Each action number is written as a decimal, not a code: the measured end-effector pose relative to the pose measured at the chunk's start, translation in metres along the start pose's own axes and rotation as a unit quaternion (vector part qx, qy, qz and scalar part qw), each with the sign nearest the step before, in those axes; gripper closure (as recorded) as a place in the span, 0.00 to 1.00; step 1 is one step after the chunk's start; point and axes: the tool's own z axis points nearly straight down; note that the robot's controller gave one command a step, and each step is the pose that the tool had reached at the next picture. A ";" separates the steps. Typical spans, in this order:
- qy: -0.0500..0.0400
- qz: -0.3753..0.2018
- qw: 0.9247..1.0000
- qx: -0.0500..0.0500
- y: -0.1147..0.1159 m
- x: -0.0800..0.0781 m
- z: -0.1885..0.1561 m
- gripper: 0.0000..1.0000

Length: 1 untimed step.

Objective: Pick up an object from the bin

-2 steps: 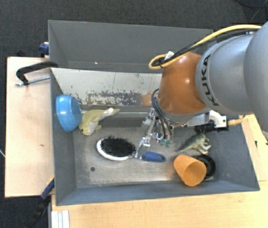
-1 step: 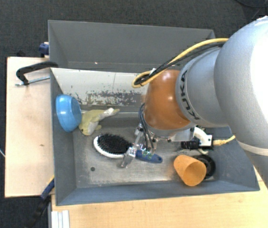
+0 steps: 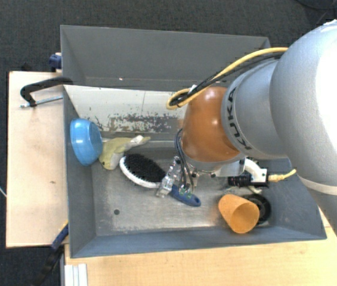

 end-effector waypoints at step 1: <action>0.000 -0.001 1.000 -0.001 0.011 -0.002 -0.162 1.00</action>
Offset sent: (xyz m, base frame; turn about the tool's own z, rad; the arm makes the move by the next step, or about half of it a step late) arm 0.0028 0.0071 0.1573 0.0018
